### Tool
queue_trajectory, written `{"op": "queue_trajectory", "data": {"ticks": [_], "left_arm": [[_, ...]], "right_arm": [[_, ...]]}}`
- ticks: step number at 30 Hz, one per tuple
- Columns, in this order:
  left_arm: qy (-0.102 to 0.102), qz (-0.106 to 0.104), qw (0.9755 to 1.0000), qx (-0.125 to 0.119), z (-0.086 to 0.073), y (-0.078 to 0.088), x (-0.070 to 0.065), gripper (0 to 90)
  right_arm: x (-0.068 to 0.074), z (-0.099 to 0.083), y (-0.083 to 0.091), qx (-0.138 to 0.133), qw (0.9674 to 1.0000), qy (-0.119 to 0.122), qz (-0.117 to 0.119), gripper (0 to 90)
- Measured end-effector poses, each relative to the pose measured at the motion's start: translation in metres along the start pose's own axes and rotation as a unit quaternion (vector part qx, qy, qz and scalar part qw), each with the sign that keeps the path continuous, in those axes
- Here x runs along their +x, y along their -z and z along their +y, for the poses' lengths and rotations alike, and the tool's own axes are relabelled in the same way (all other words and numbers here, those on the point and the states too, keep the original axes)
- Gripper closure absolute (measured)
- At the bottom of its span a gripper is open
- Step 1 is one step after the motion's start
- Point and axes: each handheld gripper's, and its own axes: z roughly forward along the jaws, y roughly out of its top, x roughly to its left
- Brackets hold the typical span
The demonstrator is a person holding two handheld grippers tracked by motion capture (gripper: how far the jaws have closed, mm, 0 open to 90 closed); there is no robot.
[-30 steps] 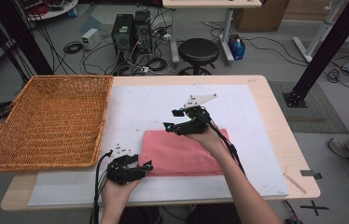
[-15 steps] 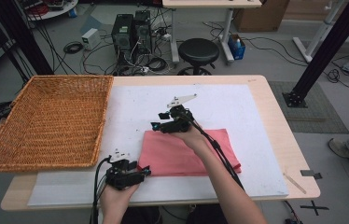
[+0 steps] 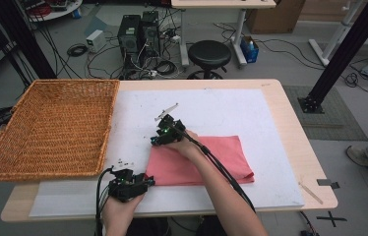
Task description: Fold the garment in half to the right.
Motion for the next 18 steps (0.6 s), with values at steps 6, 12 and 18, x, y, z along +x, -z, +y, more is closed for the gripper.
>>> {"op": "queue_trajectory", "data": {"ticks": [6, 12, 18], "left_arm": [[0.010, -0.031, 0.9995, 0.006, 0.001, -0.004, 0.000, 77.2], [0.018, -0.080, 0.9962, -0.027, 0.004, 0.005, -0.001, 80.6], [-0.003, -0.142, 0.9875, -0.067, 0.020, 0.013, -0.030, 81.0]], "right_arm": [[0.003, 0.003, 0.001, 0.003, 0.9994, 0.031, 0.014, 86.1], [-0.002, 0.004, 0.019, -0.025, 0.9990, 0.024, 0.030, 88.3], [-0.012, 0.005, 0.072, -0.087, 0.9941, 0.017, 0.062, 88.3]]}}
